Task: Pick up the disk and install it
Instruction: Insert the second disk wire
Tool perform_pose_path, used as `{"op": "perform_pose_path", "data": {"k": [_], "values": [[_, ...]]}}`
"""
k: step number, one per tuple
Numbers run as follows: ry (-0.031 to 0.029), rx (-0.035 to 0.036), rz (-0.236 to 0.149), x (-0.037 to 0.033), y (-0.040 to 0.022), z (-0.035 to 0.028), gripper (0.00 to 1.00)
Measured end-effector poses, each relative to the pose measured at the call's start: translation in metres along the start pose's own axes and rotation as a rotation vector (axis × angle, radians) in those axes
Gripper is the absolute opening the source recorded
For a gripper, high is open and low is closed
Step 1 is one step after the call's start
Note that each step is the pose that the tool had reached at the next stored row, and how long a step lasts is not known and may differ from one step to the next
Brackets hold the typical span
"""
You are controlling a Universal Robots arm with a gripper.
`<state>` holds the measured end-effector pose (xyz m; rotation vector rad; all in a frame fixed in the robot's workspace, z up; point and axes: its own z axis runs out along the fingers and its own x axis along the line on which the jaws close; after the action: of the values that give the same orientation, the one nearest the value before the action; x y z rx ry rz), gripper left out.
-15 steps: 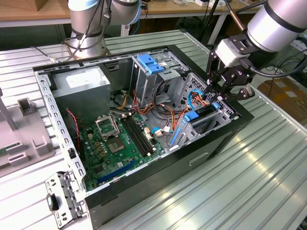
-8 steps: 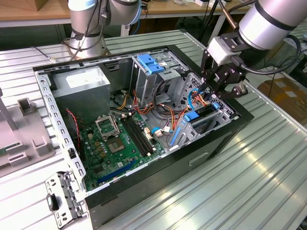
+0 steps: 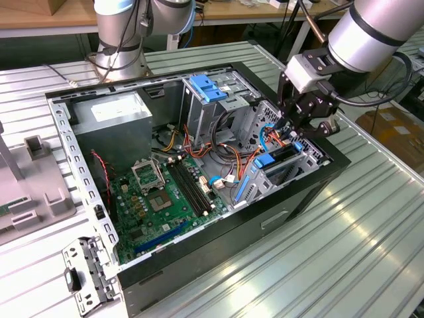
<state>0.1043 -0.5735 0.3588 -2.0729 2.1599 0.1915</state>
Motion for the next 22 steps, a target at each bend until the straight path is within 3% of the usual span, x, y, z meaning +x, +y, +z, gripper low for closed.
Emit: {"op": "perform_pose_path", "data": {"k": [3,13,14,15,17,18,22], "values": [[0.0,0.0,0.0,0.0,0.0,0.0,0.16],[-0.0003,0.0,0.0,0.0016,-0.0001,-0.0002,0.16],[-0.0059,-0.0003,0.0,0.0035,0.0,-0.0005,0.16],[-0.0192,-0.0008,0.0,0.006,0.0001,-0.0007,0.16],[-0.0534,-0.0021,0.001,0.0094,0.0004,-0.0012,0.16],[-0.0634,-0.0025,0.001,0.0112,0.0006,-0.0017,0.16],[-0.0653,-0.0026,0.001,0.0207,0.0014,-0.0016,0.16]]}}
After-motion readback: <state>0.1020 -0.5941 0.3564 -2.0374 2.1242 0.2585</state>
